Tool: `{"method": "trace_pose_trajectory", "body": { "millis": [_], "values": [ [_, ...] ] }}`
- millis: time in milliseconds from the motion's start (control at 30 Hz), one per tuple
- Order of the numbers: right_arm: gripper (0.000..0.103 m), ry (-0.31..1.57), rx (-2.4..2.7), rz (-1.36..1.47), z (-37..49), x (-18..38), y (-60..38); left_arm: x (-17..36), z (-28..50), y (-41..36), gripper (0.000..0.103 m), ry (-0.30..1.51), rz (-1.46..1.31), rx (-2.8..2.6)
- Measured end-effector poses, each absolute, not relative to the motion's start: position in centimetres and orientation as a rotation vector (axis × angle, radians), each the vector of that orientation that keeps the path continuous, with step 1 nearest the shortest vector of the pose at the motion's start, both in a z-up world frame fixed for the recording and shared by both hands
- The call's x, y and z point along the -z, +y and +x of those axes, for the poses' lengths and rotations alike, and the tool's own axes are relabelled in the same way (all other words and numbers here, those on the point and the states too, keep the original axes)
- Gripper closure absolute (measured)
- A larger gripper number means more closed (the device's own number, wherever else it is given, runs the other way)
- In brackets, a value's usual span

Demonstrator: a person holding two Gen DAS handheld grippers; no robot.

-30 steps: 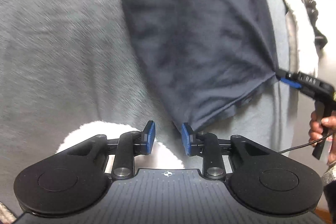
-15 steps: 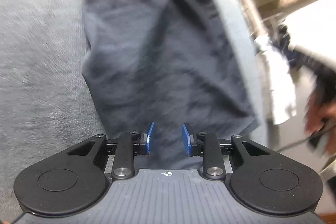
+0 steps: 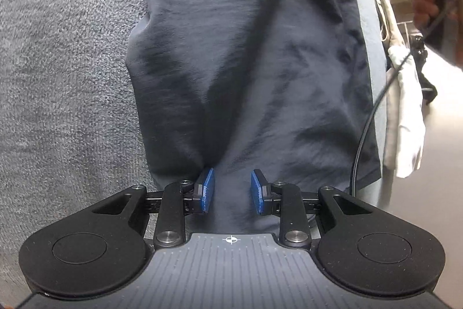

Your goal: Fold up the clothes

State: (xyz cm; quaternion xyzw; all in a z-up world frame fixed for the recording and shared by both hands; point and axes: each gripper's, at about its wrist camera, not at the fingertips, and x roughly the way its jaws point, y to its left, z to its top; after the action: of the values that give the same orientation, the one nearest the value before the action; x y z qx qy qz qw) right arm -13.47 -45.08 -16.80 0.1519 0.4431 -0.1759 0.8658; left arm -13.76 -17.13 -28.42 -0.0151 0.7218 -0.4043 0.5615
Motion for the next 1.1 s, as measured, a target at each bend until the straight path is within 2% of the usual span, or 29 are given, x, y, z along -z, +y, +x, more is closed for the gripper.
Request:
{"method": "trace_pose_trajectory", "body": {
  "millis": [300,400,433,533,600,833,1000,1033,1100],
  "values": [
    [0.057,0.965,0.327,0.336,-6.4,19.0,-46.0,28.3,-12.6,-14.2,0.075,1.752,-0.082,0.936],
    [0.06,1.01,0.326,0.315,-5.0,19.9,-46.1,28.2,-12.7,-13.4,0.075,1.759,-0.076,0.942],
    [0.066,1.019,0.322,0.302,-4.8,19.9,-45.9,28.3,-12.9,-13.5,0.075,1.76,-0.076,0.943],
    [0.099,1.009,0.294,0.262,-4.7,19.4,-45.1,28.2,-13.0,-12.8,0.075,1.77,-0.089,0.94],
    [0.101,0.971,0.291,0.215,-5.2,18.2,-44.3,28.2,-12.8,-12.8,0.075,1.775,-0.091,0.938],
    [0.102,0.879,0.301,0.183,-7.6,14.4,-43.8,28.1,-12.0,-12.7,0.074,1.794,-0.097,0.932],
    [0.101,0.929,0.374,0.199,-6.4,16.5,-46.2,27.8,-10.8,-13.2,0.074,1.806,-0.101,0.925],
    [0.099,0.951,0.395,0.21,-6.0,17.3,-46.6,27.8,-10.7,-13.2,0.074,1.806,-0.099,0.926],
    [0.084,0.977,0.448,0.229,-5.7,18.3,-47.4,27.6,-10.5,-13.2,0.074,1.807,-0.102,0.926]
  ]
}}
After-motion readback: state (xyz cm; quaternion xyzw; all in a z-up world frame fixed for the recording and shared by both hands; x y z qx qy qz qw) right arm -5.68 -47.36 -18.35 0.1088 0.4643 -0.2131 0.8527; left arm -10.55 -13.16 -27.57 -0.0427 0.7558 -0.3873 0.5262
